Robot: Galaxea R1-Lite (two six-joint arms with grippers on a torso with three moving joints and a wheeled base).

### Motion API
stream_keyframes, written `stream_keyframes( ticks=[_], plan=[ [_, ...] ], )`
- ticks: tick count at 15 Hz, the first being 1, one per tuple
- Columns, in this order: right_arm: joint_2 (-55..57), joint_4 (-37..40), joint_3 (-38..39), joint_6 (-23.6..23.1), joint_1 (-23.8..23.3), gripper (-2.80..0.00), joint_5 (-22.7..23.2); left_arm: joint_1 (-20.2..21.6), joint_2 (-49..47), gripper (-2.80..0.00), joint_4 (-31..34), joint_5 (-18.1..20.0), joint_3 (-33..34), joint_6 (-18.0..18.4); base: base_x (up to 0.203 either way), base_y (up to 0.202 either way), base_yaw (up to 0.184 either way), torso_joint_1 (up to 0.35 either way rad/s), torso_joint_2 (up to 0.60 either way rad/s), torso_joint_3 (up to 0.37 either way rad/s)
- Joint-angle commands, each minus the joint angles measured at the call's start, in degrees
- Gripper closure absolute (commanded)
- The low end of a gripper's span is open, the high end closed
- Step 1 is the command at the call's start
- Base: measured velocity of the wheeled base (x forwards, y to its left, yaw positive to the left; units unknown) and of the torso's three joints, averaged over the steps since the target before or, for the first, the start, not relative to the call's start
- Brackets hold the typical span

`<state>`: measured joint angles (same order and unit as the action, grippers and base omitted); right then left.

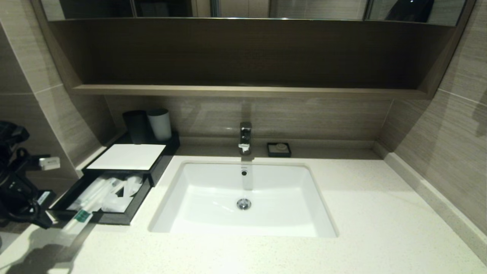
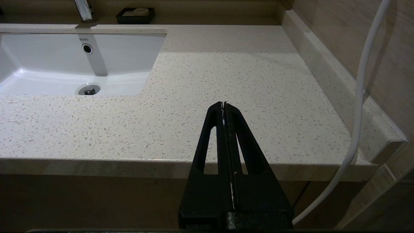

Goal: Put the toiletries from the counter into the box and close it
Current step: Place the bathroom toiletry into the drawer

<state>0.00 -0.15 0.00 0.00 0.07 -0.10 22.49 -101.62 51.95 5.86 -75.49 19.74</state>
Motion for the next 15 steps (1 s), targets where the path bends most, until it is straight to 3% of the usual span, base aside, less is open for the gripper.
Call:
stream_keyframes(
  ticks=[1, 8, 9, 15],
  plan=[
    [0.0, 0.0, 0.1, 0.0, 0.0, 0.0, 0.0, 0.1, -0.3, 0.0, -1.7, 0.3, 2.4, 0.2, 0.0, 0.0, 0.0, 0.0, 0.0, 0.0],
    [0.0, 0.0, 0.1, 0.0, 0.0, 0.0, 0.0, 1.3, -2.0, 0.0, -3.9, 2.3, 2.4, 0.3, 0.0, 0.0, 0.0, 0.0, 0.0, 0.0],
    [0.0, 0.0, 0.1, 0.0, 0.0, 0.0, 0.0, 1.3, -2.7, -2.8, -4.3, 2.6, 2.3, 0.4, 0.0, 0.0, 0.0, 0.0, 0.0, 0.0],
    [0.0, 0.0, 0.1, 0.0, 0.0, 0.0, 0.0, 1.2, -6.0, -2.8, -6.1, 4.0, 1.5, 0.4, 0.0, 0.0, 0.0, 0.0, 0.0, 0.0]
  ],
)
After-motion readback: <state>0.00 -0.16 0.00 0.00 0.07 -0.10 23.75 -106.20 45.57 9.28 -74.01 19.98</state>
